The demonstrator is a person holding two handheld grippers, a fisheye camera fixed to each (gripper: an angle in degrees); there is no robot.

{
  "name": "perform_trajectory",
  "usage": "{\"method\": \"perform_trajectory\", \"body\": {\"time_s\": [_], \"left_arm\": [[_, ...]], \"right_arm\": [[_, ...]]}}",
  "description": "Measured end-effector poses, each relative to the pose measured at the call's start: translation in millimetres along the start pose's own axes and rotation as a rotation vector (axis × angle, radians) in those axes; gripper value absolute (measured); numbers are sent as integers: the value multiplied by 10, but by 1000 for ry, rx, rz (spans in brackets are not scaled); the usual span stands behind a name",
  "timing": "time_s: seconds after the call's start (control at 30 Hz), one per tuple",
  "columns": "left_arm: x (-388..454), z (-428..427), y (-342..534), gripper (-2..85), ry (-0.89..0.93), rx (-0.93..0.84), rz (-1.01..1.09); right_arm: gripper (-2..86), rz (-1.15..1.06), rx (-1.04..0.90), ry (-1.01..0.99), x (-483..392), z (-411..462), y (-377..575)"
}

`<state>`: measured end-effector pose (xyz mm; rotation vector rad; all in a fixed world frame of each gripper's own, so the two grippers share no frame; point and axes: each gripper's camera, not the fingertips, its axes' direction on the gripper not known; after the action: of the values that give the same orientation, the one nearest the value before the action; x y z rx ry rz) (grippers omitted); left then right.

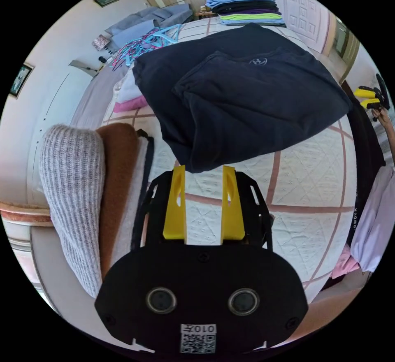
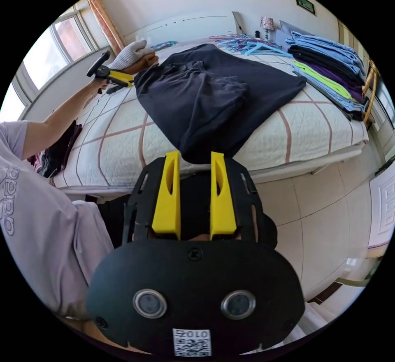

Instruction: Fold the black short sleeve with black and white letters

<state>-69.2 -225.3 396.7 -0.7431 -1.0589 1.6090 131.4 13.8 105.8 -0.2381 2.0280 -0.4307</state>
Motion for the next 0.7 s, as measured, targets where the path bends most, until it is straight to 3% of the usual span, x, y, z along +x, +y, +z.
{"method": "perform_trajectory", "body": {"time_s": [0.17,0.43,0.7], "left_arm": [[-200,350,51,118,127,-17,27],[-241,606,154,64,166,-10,79],[-385,772,378,32,206,-31,74]], "right_arm": [[103,-7,-26,64,-275,185,7],[62,-75,-95,165,-467,650,-225],[29,197,-23,-155,443,345,85]]}}
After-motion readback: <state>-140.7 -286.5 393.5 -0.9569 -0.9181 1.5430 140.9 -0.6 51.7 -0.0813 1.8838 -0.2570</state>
